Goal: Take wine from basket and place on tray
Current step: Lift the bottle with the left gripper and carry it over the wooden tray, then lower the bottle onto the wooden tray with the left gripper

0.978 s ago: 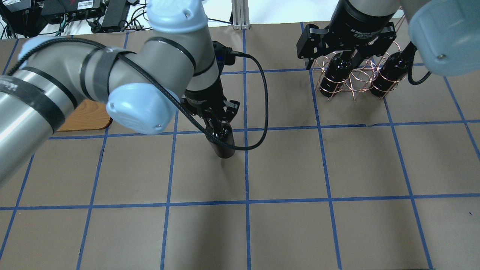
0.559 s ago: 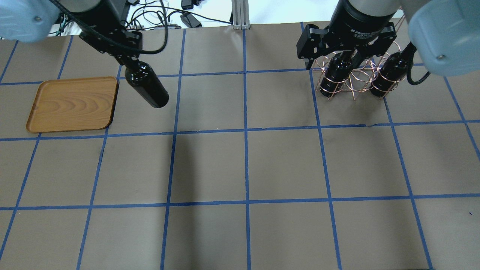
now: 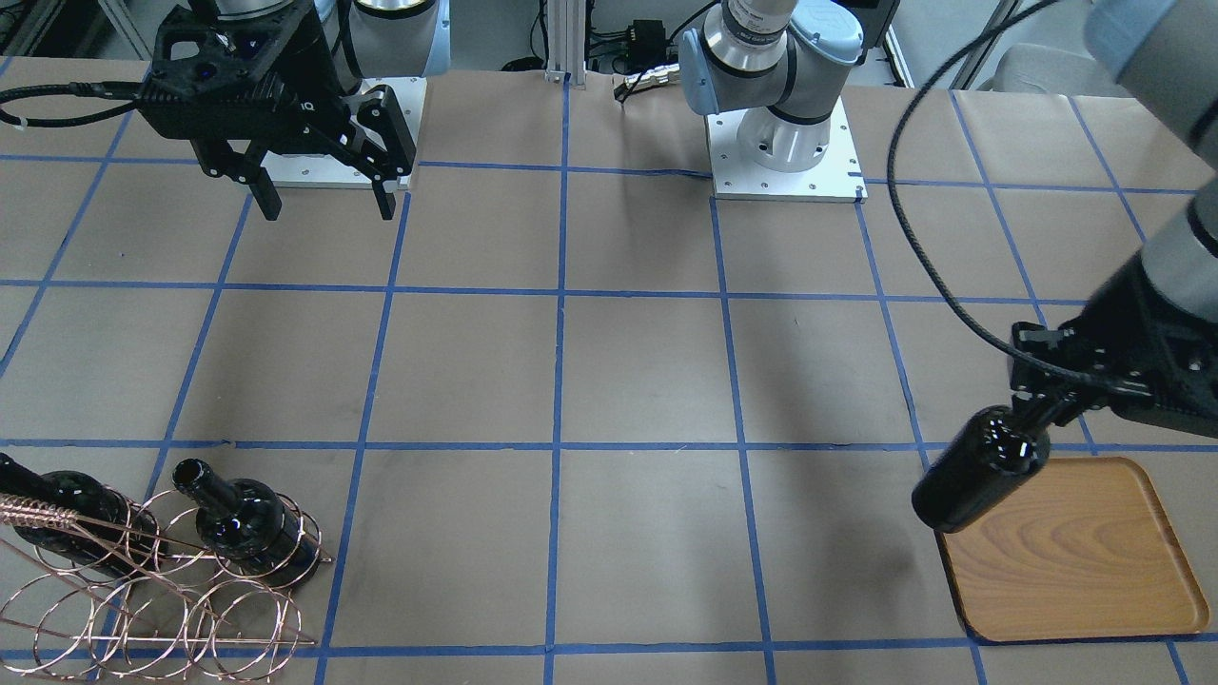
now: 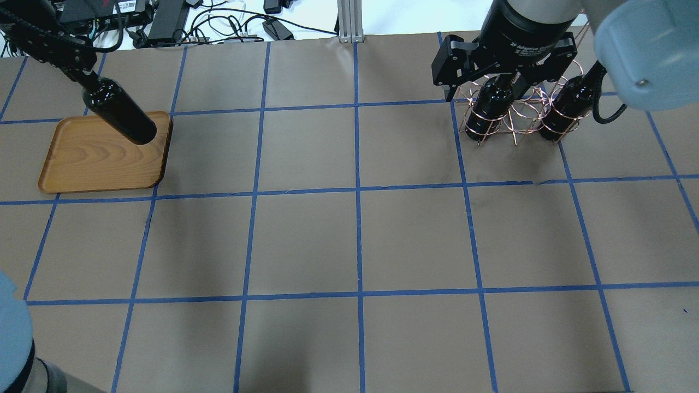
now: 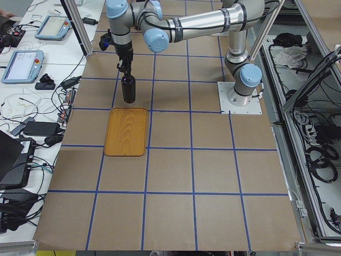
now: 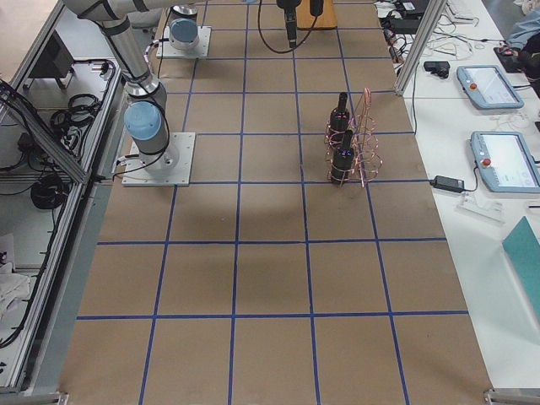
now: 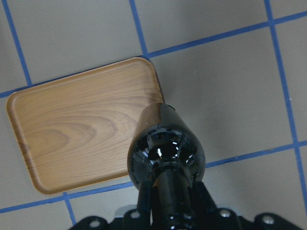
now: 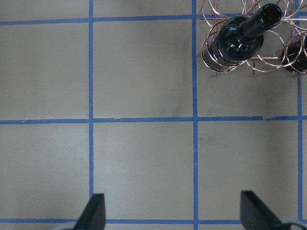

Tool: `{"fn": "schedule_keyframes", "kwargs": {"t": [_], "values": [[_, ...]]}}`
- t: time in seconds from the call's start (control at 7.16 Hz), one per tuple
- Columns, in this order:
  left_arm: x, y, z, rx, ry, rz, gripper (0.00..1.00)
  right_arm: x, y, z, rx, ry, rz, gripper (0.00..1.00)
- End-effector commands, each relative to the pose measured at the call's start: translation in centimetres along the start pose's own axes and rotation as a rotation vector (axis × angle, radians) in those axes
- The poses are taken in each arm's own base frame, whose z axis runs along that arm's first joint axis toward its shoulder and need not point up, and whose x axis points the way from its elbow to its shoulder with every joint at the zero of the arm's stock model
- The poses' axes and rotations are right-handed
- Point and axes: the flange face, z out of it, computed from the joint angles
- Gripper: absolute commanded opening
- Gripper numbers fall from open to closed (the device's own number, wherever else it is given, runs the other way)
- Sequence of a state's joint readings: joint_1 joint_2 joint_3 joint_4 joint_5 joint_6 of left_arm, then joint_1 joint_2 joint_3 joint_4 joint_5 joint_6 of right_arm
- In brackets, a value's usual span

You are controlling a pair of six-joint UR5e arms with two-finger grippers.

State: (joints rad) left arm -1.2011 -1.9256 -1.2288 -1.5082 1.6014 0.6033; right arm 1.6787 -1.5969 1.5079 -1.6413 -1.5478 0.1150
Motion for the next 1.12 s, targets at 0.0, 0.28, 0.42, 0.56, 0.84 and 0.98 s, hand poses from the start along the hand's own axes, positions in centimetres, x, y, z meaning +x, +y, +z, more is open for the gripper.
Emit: {"fn": "schedule_keyframes", "kwargs": {"t": [0.0, 0.28, 0.42, 0.56, 0.84, 0.98], "values": [[-6.7, 0.4, 3.3, -0.022, -0.008, -0.024, 0.0, 0.0, 0.0, 0.0, -0.001, 0.0, 0.001, 1.0], [-9.8, 0.5, 5.7, -0.016, -0.01, -0.026, 0.0, 0.0, 0.1, -0.1, 0.0, 0.0, -0.001, 1.0], [-10.7, 0.4, 6.9, -0.01, -0.005, -0.037, 0.0, 0.0, 0.1, 0.0, 0.0, 0.0, -0.001, 1.0], [-10.9, 0.2, 7.8, -0.017, 0.003, -0.038, 0.07, -0.1, 0.1, 0.0, -0.002, 0.0, -0.002, 1.0], [-11.2, 0.2, 8.2, -0.023, 0.006, -0.044, 0.5, -0.1, 0.1, 0.0, -0.002, 0.0, -0.002, 1.0], [-11.2, 0.3, 7.8, -0.018, 0.002, -0.049, 0.91, -0.1, 0.1, 0.0, -0.002, 0.0, -0.002, 1.0]]}}
